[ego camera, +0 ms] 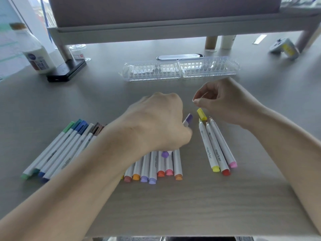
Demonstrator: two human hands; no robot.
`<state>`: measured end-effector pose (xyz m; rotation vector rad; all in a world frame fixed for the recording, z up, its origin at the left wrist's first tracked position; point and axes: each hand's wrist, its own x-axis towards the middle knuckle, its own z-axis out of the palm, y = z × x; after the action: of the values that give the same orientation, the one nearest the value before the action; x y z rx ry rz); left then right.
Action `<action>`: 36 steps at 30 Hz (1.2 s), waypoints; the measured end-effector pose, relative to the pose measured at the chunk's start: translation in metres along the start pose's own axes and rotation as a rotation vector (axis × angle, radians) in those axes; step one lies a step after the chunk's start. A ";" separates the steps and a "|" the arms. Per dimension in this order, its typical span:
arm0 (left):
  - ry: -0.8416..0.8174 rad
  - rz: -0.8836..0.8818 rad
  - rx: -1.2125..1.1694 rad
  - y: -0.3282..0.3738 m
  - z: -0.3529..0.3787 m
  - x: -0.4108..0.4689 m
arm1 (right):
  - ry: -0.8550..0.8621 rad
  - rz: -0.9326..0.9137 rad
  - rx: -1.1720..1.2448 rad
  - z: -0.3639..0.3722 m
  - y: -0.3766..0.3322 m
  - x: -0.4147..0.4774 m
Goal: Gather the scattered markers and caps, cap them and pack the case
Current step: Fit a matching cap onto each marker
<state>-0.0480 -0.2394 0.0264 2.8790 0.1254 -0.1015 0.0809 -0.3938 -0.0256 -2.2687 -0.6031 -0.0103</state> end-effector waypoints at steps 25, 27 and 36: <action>0.041 0.116 -0.096 0.011 0.016 0.012 | -0.033 -0.020 -0.184 0.000 -0.006 -0.007; 0.036 0.136 -0.117 0.021 0.020 0.011 | -0.035 -0.019 -0.185 -0.001 -0.007 -0.008; -0.034 0.074 -0.045 0.017 0.018 0.011 | -0.023 -0.028 -0.180 0.000 -0.007 -0.007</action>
<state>-0.0363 -0.2598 0.0127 2.8319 0.0138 -0.1313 0.0722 -0.3924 -0.0223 -2.4374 -0.6692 -0.0541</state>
